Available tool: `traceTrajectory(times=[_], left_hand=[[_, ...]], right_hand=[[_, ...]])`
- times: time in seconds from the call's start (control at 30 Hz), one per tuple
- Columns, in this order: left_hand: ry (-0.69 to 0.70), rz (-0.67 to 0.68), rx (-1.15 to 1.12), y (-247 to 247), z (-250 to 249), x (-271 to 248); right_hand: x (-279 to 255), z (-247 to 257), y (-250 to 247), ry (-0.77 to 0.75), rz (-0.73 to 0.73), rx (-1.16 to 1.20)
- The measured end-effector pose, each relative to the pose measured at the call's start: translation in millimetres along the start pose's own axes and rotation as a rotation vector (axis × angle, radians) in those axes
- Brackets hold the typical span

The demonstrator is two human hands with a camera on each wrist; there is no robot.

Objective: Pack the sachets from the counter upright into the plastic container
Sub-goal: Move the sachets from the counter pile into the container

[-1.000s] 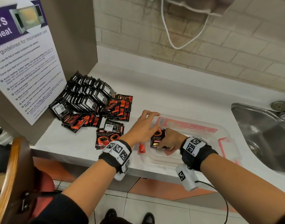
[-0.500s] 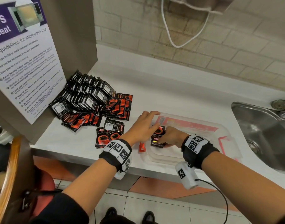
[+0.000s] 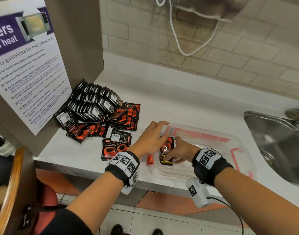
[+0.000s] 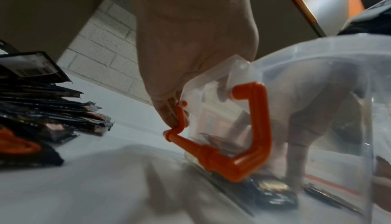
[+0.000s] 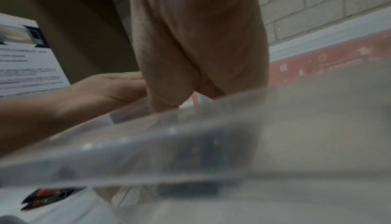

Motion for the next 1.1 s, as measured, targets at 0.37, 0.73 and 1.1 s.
traceTrajectory(times=[0.37, 0.73, 1.1], left_hand=[[-0.002, 0.001, 0.001, -0.8, -1.5, -2.3], [-0.008, 0.001, -0.022, 1.3, 1.5, 0.1], [-0.004, 0.005, -0.021, 3.2, 4.8, 0.4]], right_hand=[[10.3, -3.5, -6.7, 0.021, -0.083, 0.135], [24.6, -3.5, -10.7, 0.016, -0.084, 0.176], [25.3, -2.7, -9.9, 0.013, -0.046, 0.177]])
Point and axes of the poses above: each hand's wrist, its own x-axis towards the middle knuckle, its own y-axis out of the palm, z = x × y, the point moved 7 cm from there along x, towards the middle knuckle, and after that the axes turned 9 degrees about y, right-handed, at the moved point
